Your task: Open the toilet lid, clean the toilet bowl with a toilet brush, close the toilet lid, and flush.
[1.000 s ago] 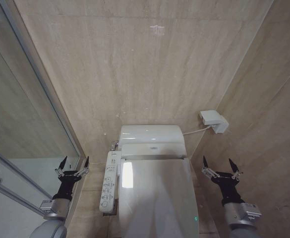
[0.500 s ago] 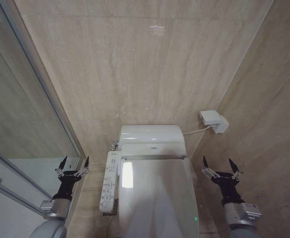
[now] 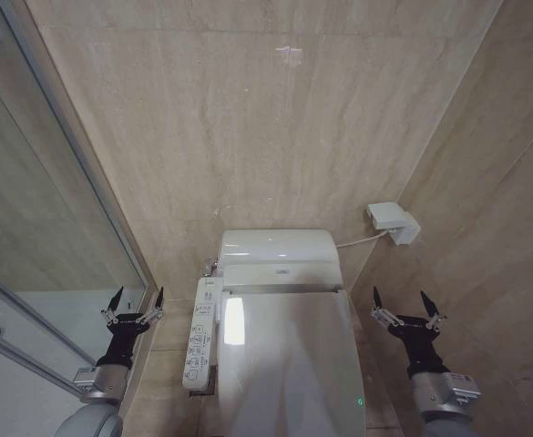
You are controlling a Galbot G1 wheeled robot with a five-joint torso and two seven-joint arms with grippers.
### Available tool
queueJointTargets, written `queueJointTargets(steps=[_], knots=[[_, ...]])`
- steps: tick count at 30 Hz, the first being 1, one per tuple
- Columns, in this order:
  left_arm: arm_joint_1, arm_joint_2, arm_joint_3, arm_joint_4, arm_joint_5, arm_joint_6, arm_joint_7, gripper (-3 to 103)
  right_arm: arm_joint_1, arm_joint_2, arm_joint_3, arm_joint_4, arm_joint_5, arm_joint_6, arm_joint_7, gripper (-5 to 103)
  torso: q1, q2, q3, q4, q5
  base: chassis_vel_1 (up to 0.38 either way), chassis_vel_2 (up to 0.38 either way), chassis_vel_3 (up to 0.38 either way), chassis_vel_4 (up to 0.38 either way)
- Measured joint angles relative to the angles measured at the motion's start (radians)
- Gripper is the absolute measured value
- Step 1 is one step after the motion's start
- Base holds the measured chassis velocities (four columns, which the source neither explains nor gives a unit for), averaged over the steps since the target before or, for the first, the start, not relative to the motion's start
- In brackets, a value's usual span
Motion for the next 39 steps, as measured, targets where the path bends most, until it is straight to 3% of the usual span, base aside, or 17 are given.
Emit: queueJointTargets(steps=[39], knots=[[0.000,0.000,0.000,0.000,0.000,0.000,0.000,100,0.000,0.000,0.000,0.000,0.000,0.000,0.000,100,0.000,0.000,0.000,0.0000,0.0000,0.000,0.000,0.000,0.000]])
